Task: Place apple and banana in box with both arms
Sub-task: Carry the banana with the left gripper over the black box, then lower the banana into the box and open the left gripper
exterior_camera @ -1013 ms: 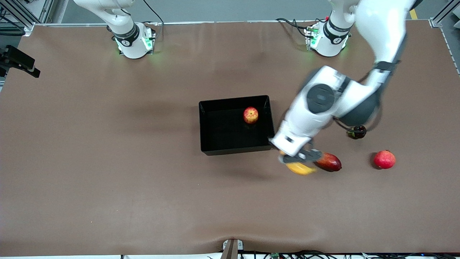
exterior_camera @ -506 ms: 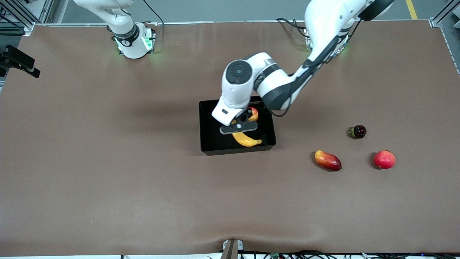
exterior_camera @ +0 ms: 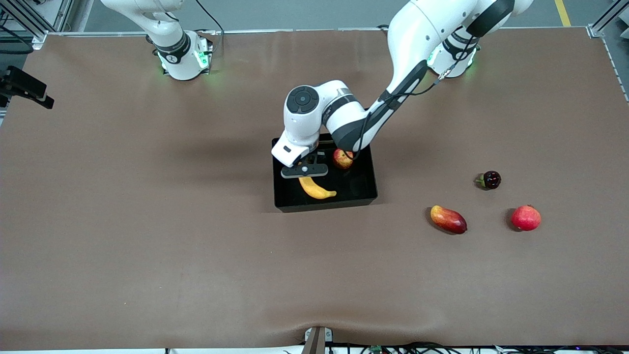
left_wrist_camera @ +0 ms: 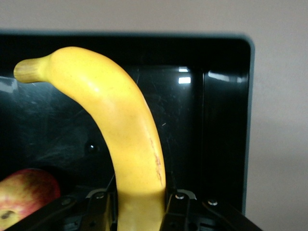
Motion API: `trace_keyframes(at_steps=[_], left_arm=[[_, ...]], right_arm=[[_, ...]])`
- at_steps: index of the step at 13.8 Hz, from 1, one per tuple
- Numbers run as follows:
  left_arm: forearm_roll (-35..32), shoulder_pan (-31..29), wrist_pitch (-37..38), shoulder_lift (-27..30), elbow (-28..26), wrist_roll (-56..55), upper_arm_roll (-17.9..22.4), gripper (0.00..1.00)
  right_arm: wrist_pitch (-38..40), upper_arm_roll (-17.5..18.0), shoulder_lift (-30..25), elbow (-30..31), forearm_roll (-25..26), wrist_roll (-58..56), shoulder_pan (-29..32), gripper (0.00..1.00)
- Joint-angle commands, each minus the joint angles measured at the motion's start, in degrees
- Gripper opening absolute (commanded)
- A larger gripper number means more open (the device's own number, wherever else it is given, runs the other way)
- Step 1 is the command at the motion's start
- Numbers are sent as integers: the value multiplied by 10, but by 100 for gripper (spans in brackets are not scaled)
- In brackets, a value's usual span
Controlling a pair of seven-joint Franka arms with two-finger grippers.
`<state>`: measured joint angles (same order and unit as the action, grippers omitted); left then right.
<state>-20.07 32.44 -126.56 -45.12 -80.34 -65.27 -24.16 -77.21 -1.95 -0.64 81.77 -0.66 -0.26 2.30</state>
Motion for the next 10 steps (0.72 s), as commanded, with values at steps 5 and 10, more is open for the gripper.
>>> trace_keyframes(at_steps=[5,10], left_arm=[[-14,24,-84,-47,8,-8,28,0],[-13,35,-85,-66,5,-9,43,15]], right_arm=[[4,6,6,-10,5,-8,9,100],[3,8,6,-10,3,-9,9,100]])
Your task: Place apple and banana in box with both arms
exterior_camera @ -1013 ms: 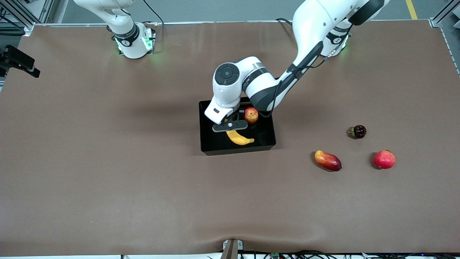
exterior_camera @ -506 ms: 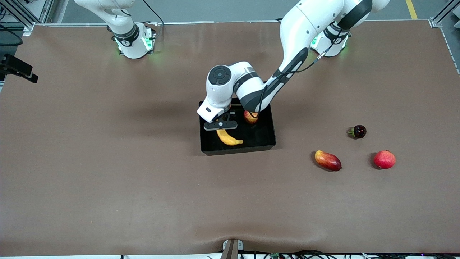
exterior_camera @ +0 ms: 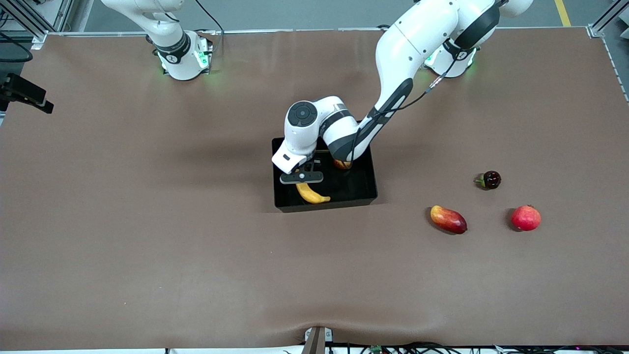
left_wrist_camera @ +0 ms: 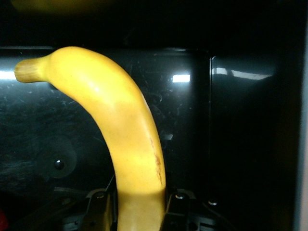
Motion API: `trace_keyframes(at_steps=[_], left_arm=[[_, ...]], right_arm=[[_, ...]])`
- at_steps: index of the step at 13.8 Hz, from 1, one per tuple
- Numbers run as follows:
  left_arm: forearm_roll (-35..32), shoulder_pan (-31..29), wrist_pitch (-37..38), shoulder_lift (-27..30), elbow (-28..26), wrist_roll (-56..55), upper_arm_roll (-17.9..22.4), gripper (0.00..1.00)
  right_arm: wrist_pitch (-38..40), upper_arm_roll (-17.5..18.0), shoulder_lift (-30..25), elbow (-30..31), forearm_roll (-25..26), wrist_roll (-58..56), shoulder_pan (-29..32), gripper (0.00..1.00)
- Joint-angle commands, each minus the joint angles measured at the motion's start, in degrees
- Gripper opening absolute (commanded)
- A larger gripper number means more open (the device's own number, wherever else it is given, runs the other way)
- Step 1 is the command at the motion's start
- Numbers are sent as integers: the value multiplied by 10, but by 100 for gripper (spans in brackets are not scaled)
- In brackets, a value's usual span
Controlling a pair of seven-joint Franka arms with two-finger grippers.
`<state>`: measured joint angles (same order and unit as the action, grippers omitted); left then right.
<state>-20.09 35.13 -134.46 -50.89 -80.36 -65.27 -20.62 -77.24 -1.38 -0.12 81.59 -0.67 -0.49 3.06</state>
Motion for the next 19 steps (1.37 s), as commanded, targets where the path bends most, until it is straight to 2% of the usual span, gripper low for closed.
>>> trace_keyframes(at_steps=[1,2,4,6,9,14,17,19], left_arm=[[-13,8,-6,-8,6,-13,8,26],[-10,8,-6,-7,6,-13,8,41],[-14,8,-6,-8,4,-11,8,100],[-14,6,-3,5,6,-13,8,100],[-11,-10,63,93,6,-41,8,100],[14,-125,206,263,5,-38,1,100],[21,-205,266,320,4,-16,1,100],[23,-245,313,350,4,35,1,100]], right_arm=[[3,2,0,-8,4,-6,1,100],[3,2,0,-8,4,-6,1,100],[4,1,0,-8,5,-6,1,100],[3,2,0,-8,5,-7,1,100],[3,2,0,-8,5,-7,2,100],[3,2,0,-8,5,-7,2,100],[3,2,0,-8,5,-7,4,100],[3,1,0,-8,5,-7,4,100]])
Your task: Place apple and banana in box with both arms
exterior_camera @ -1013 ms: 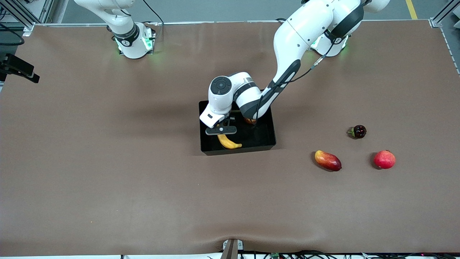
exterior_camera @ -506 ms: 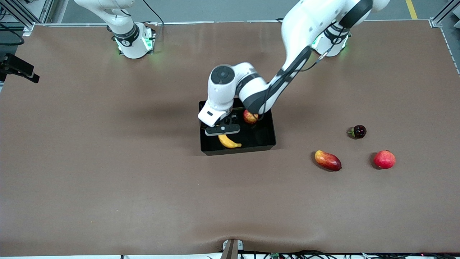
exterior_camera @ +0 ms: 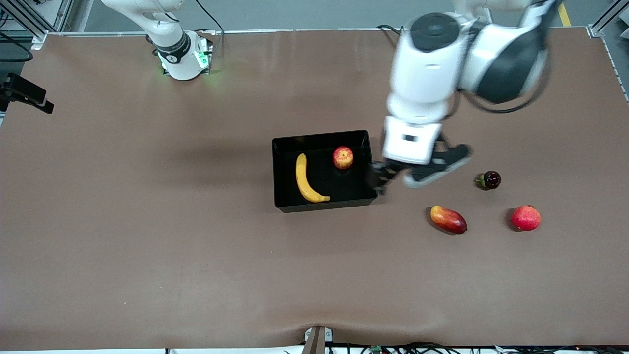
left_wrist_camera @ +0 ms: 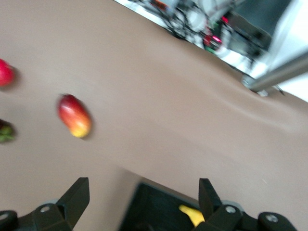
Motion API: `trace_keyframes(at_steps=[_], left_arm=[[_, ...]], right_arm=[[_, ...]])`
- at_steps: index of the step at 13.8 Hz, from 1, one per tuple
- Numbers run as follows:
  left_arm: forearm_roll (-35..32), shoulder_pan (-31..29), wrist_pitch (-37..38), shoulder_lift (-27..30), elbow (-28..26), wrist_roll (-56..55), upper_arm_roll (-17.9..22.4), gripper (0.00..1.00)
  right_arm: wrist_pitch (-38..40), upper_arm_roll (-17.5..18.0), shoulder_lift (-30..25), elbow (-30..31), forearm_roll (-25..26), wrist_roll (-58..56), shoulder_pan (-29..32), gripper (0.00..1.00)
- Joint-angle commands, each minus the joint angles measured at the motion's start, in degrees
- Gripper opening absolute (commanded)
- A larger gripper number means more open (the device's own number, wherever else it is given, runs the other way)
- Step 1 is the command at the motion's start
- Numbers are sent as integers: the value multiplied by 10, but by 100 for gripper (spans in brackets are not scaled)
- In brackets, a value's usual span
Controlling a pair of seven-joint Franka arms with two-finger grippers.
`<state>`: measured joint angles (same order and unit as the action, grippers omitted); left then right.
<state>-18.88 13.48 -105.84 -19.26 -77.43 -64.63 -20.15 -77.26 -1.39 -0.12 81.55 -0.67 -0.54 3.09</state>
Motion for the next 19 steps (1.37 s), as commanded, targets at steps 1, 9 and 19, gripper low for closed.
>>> trace_keyframes(at_steps=[1,9,19], left_arm=[[12,-48,59,51,-26,68,-4,100],[161,-148,173,197,-101,493,117,100],[173,-122,265,281,-149,543,169,100]], right_arm=[[4,2,2,-8,5,-7,4,100],[4,2,2,-8,5,-7,3,100],[4,2,2,-8,5,-7,3,100]])
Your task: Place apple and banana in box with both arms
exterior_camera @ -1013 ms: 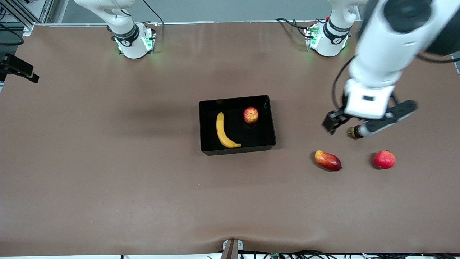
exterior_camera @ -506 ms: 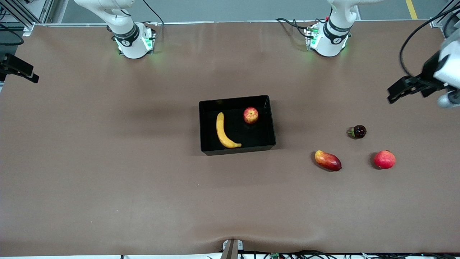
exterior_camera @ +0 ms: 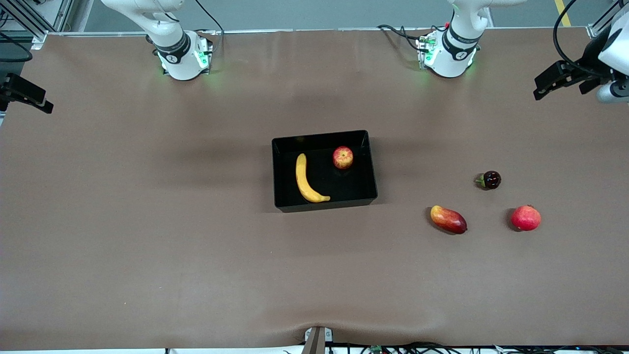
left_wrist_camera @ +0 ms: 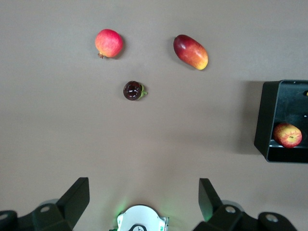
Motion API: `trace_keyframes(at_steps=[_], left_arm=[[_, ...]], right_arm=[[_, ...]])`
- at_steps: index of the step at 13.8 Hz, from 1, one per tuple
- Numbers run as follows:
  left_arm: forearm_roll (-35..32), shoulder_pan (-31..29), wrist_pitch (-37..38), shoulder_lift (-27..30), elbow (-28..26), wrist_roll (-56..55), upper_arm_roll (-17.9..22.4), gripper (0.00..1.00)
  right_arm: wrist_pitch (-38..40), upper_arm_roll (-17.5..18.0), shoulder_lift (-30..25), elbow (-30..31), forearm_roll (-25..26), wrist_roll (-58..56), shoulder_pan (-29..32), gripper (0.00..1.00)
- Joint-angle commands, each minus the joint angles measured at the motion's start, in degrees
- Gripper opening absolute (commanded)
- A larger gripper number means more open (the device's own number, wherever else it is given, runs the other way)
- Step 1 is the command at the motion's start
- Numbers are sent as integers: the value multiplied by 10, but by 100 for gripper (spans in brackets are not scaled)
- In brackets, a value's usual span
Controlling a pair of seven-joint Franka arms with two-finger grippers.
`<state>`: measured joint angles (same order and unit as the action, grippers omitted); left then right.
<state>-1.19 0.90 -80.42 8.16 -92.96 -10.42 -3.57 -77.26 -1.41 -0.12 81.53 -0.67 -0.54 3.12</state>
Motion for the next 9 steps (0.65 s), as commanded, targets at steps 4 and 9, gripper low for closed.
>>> trace_keyframes(at_steps=[4,9], left_arm=[[-7,0,11,-6,33,7,7,100],[-16,2,11,-9,37,7,4,100]], right_arm=[[4,3,2,-8,5,-7,3,100],[4,3,2,-8,5,-7,3,100]])
